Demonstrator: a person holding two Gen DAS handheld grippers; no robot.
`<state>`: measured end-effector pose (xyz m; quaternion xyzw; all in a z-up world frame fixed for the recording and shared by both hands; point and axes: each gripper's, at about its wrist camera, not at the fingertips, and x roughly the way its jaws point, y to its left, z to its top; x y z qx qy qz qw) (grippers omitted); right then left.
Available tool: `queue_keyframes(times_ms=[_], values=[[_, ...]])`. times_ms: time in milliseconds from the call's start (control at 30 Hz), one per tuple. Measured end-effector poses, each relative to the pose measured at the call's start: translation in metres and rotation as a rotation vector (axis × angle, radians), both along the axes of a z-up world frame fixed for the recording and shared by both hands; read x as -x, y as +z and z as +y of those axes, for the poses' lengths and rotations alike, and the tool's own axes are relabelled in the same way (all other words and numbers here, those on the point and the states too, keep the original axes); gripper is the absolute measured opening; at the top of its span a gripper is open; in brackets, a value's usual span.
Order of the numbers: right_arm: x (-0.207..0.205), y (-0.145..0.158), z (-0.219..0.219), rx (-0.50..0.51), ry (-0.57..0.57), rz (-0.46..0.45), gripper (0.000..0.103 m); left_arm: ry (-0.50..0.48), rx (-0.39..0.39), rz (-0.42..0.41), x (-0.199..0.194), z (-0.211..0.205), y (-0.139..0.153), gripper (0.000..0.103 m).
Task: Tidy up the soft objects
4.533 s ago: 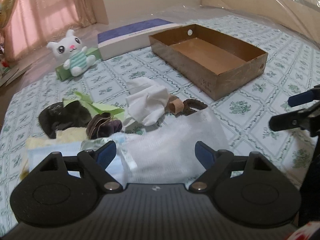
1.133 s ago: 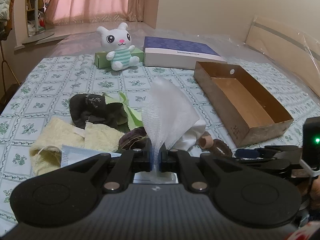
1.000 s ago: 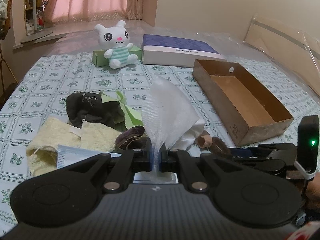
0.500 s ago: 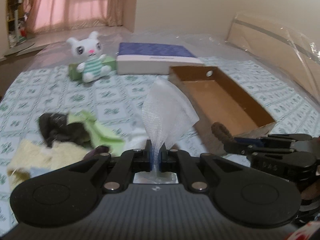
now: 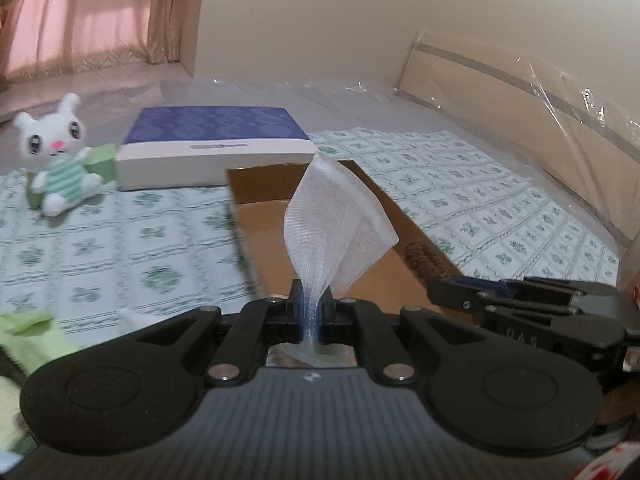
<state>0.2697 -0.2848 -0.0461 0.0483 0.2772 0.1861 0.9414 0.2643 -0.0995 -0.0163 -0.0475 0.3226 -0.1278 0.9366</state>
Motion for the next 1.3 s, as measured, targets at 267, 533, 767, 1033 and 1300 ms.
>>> queue_keyframes(times_ms=[267, 533, 767, 1033, 1300], values=[[-0.031, -0.007, -0.024, -0.006, -0.050, 0.018, 0.019, 0.024, 0.148, 0.099, -0.057, -0.027, -0.015, 0.008], [-0.041, -0.018, -0.031, 0.006, -0.070, 0.046, 0.019, 0.052, 0.181, 0.185, -0.076, -0.032, -0.039, 0.030], [-0.045, -0.024, -0.034, -0.046, -0.086, 0.070, 0.039, 0.047, 0.170, 0.215, -0.077, -0.023, -0.044, 0.038], [-0.041, -0.021, -0.035, -0.044, -0.087, 0.068, 0.056, 0.000, 0.144, 0.214, -0.076, -0.027, -0.040, 0.049], [-0.024, -0.023, -0.041, -0.070, -0.088, 0.089, 0.056, -0.023, 0.159, 0.198, -0.062, -0.006, -0.027, 0.049]])
